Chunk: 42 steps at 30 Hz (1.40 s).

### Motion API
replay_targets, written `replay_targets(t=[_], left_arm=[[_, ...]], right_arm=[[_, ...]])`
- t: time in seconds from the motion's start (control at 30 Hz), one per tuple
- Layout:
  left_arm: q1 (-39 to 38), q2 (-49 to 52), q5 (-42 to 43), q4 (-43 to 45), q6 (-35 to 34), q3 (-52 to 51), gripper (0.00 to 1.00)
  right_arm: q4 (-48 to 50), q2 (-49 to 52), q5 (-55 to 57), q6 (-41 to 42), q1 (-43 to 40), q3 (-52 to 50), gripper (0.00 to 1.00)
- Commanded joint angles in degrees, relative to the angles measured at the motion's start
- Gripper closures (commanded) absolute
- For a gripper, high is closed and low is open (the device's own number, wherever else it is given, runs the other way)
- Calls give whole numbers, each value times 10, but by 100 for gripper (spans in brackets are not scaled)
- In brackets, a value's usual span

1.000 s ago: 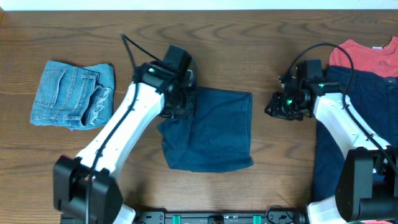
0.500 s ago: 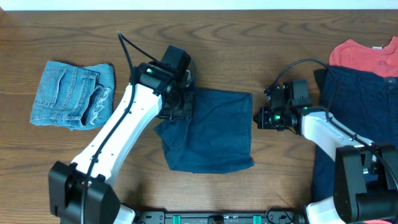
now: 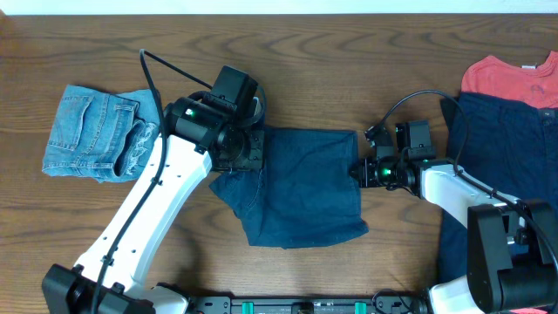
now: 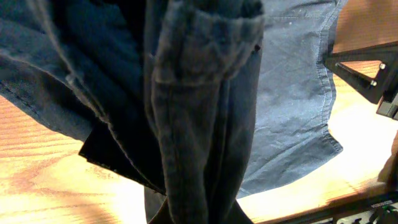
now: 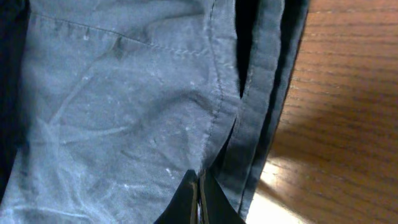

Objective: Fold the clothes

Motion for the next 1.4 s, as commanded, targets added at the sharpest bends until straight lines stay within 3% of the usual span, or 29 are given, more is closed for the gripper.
replay_targets(t=[0.0,0.37,0.7,1.13,1.37], left_arm=[[3,-8,-1,-1,-1,19,94],[3,-8,-1,0,3,19,94],[-5,-8,11,1,3,38,94],[-90,0,13,30,-4,38,94],[-132,46,8,69,-54,38,94]], right_arm=[[-6,4,-4,-13,5,-5,96],[-22,4,99,6,5,-19,97],[-25,15,106,6,9,-19,98],[-17,63,106,6,9,-19,99],[-17,63,105,7,9,-19,99]])
